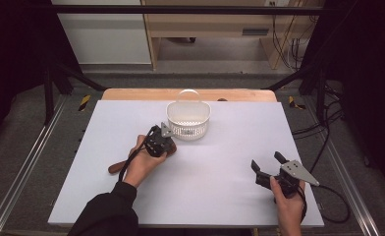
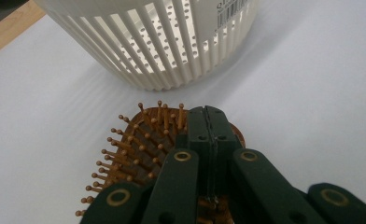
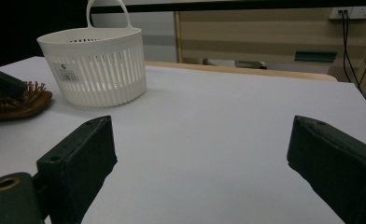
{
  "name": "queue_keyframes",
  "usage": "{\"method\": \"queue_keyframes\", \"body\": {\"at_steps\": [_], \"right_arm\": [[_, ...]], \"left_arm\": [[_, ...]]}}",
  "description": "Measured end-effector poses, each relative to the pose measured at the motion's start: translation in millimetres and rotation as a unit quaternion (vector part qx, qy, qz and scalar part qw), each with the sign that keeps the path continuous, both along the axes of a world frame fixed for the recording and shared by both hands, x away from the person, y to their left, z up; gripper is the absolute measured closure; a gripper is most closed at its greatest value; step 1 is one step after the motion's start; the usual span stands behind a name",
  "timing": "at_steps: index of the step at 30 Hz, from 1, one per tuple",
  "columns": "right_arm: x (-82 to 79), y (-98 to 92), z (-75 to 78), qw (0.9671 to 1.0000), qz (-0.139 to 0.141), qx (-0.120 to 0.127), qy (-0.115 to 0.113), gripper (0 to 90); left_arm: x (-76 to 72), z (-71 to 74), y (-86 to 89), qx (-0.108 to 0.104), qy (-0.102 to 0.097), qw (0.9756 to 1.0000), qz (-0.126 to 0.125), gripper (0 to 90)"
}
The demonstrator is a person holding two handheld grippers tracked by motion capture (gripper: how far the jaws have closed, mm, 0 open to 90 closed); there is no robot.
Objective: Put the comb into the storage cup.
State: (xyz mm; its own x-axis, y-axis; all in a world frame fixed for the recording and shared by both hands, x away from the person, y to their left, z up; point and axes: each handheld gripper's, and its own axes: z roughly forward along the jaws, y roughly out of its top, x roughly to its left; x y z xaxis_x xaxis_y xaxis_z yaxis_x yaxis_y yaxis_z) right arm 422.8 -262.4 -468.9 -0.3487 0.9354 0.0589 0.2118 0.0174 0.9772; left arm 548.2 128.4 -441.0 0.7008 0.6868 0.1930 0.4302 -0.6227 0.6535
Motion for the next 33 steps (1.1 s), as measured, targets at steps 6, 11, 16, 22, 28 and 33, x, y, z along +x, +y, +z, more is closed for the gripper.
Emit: {"method": "queue_keyframes", "body": {"at_steps": [6, 11, 16, 22, 28, 33], "right_arm": [[0.3, -0.3, -0.4, 1.0, 0.0, 0.001, 0.001, 8.0], [0.5, -0.3, -0.6, 1.0, 0.001, 0.001, 0.002, 8.0], [0.6, -0.5, -0.8, 1.0, 0.001, 0.001, 0.003, 8.0], [0.6, -0.9, -0.9, 1.0, 0.001, 0.001, 0.003, 8.0], [1.0, -0.5, -1.3, 1.0, 0.001, 0.001, 0.005, 8.0], [1.0, -0.3, -1.5, 1.0, 0.001, 0.0, 0.005, 7.9]], "left_arm": [[7.3, 1.4, -0.2, 0.006, 0.003, 1.0, 0.003, 89.9], [13.2, 2.0, 1.1, 0.013, 0.001, 0.9999, 0.005, 89.9], [17.9, 1.3, 2.2, 0.014, 0.003, 0.9999, 0.007, 89.9], [24.0, 1.2, 8.1, 0.01, 0.003, 0.9998, 0.017, 89.9], [25.7, 1.2, 13.2, 0.021, 0.001, 0.9994, 0.026, 89.9], [28.2, 0.8, 17.2, 0.014, 0.003, 0.9993, 0.034, 90.0]]}}
